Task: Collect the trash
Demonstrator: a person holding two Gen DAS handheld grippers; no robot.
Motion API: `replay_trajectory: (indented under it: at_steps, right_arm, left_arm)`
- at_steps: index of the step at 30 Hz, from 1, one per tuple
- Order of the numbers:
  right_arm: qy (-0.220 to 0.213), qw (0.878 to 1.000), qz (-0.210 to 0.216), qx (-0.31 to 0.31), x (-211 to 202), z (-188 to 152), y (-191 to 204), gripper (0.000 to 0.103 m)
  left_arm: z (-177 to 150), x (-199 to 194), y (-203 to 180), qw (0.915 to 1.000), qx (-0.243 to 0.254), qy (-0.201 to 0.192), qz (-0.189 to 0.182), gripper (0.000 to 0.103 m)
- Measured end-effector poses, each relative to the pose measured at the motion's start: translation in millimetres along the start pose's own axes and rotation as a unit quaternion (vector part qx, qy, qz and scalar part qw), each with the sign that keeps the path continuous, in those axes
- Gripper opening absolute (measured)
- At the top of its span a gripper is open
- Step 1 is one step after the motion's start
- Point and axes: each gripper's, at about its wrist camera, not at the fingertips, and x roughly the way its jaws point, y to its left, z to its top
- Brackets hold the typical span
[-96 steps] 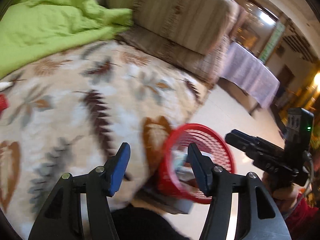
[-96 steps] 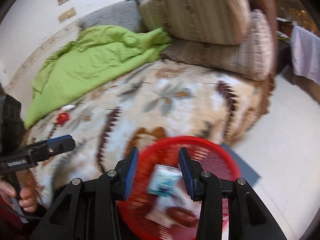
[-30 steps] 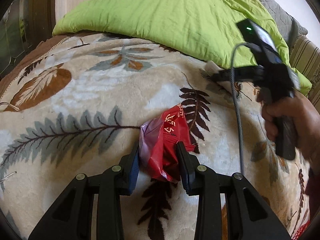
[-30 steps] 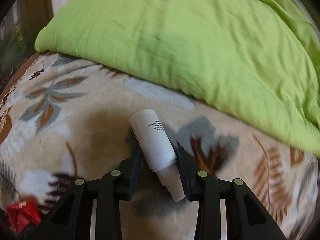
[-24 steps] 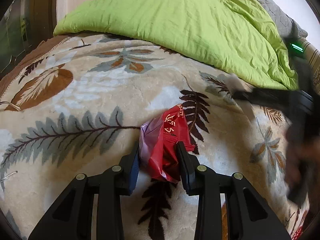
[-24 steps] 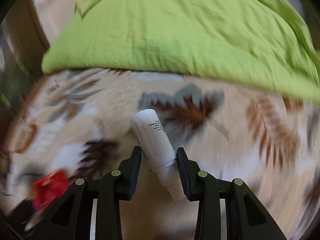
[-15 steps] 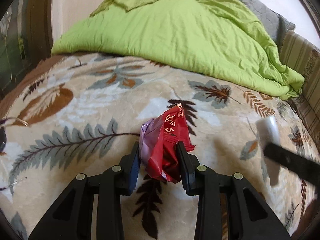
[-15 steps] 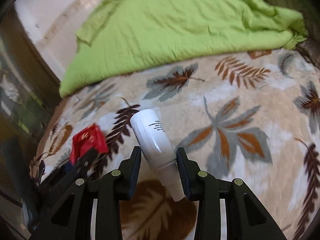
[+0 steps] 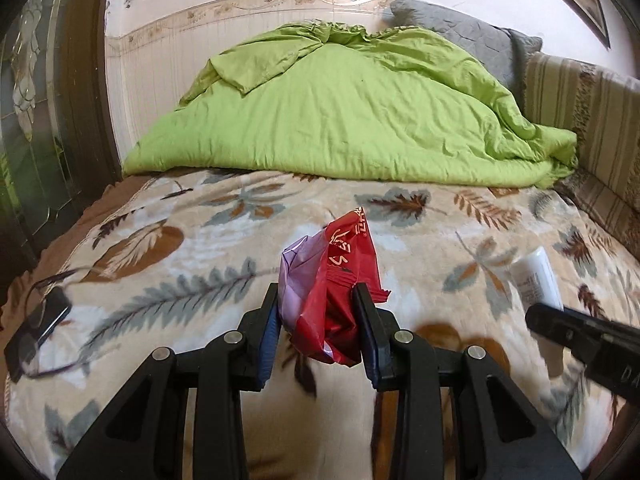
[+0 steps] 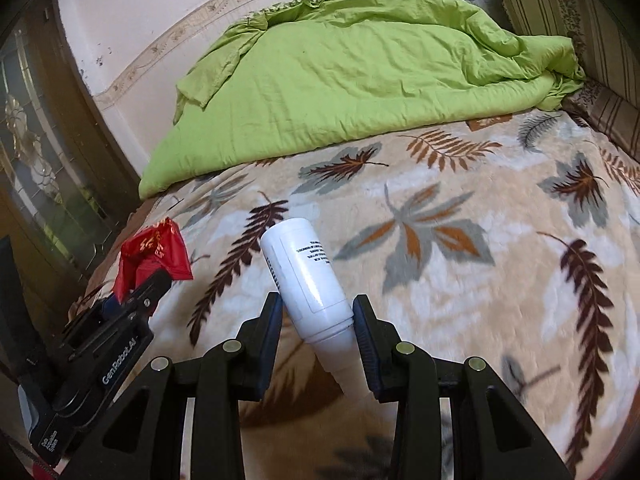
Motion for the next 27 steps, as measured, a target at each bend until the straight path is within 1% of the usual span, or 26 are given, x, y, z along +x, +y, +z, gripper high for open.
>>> replay_trajectory:
  at_steps: [4,9,14,23,27]
  right_arm:
    - [0.001,1.000,0.001,-0.006,-10.5,-11.2,-0.9,0.039]
    - [0.005,1.000,0.004,-0.008,-10.9,-15.7,-0.7,0.039]
    - [0.007,1.000,0.005,-0.012,-7.5,-15.6,0.7,0.039]
    - [0.019,1.000,0.016,0.001,1.5,-14.2,-0.8,0.039]
    - [0.021,1.000,0.019,-0.004,4.0,-14.4,2.0,0.039]
  left_arm:
    - [-13.7,-14.1,1.5,0.9999,0.005,0.012,0.001,0.034]
    - [-20.4,-21.4,-0.1,0.9998,0.014,0.010,0.005,0.034]
    - [-22.4,-17.9,-3.6,0.9997,0.021,0.012,0.009,0.034]
    - [-23.5,-9.7,-3.7,0.9995,0.021,0.021,0.006,0.034]
    - [-23.5,-6.3,-2.7,0.9995,0.020,0.026,0.006,0.034]
